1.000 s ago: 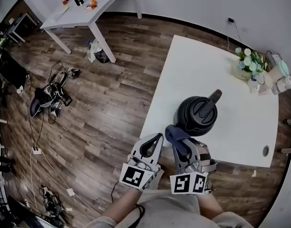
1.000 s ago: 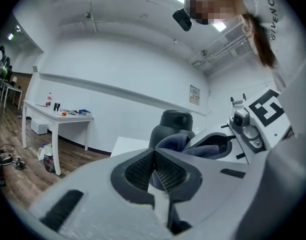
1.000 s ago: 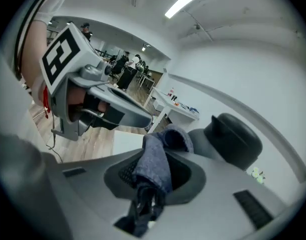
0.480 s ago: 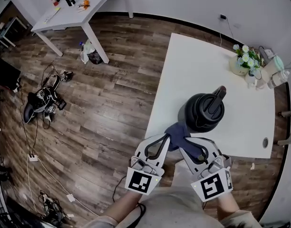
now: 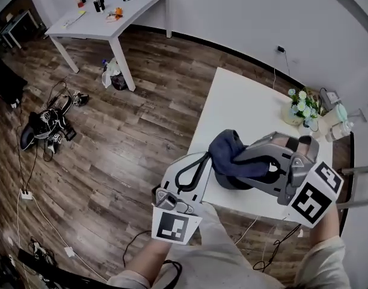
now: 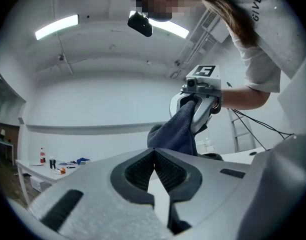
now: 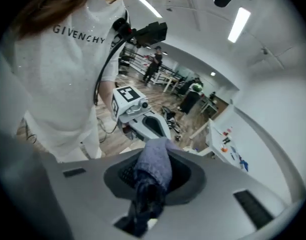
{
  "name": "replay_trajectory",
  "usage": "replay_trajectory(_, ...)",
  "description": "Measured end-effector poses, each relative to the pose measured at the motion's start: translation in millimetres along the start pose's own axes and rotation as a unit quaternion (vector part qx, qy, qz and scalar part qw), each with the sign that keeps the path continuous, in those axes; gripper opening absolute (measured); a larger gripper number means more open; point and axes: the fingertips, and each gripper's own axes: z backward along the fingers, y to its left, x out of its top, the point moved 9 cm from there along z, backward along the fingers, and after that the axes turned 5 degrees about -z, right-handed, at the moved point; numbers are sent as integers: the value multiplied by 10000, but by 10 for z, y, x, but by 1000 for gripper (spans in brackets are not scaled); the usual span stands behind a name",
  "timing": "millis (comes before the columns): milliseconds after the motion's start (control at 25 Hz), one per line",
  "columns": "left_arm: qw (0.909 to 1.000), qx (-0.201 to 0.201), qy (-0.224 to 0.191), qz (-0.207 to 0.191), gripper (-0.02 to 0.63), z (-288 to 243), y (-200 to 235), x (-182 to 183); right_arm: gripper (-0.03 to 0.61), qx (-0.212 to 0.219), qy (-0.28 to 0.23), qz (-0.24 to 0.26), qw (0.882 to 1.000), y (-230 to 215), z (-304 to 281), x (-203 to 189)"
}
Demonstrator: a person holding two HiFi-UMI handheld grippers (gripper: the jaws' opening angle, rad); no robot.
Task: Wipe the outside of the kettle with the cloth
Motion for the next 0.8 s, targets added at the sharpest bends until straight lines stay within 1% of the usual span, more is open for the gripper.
replay_trajectory(80,9995,276,108,-117,8,-104,111,5,67,751,-19,234,9969,-264,-47,-113)
replay_trajectory(160,9984,499,259,-82,8,-185,159,-66,67,1606,-36,307,9865,-476,-143,-259)
replay_trajectory(200,9978,566,359,-1,8,-222,149,-128,67,2083,-32,335,9775,-547,-211,-338)
replay_trajectory(280,9961,626,600,170,8,-299,66,-280,67,3019,-35,388,9525,-629,-376,-493)
replay_trajectory(320,9951,648,717,217,8,-341,6,-358,67,3396,-63,404,9397,-660,-469,-565)
replay_trajectory(360,9940,681,822,243,8,-381,-57,-435,67,3685,-112,414,9286,-692,-571,-634)
replay_trajectory(480,9896,844,1113,349,8,-459,-198,-656,67,4361,-150,350,8991,-746,-925,-849)
replay_trajectory(560,9863,971,1262,439,8,-491,-251,-778,67,4785,41,335,8775,-726,-1138,-970)
replay_trajectory(600,9848,1030,1317,460,8,-508,-264,-832,67,4920,163,360,8697,-718,-1231,-1025)
replay_trajectory(680,9824,1119,1417,472,8,-535,-271,-926,67,5031,364,444,8623,-707,-1410,-1127)
replay_trajectory(800,9808,1164,1447,590,8,-558,-273,-1034,67,5092,501,464,8579,-677,-1673,-1278)
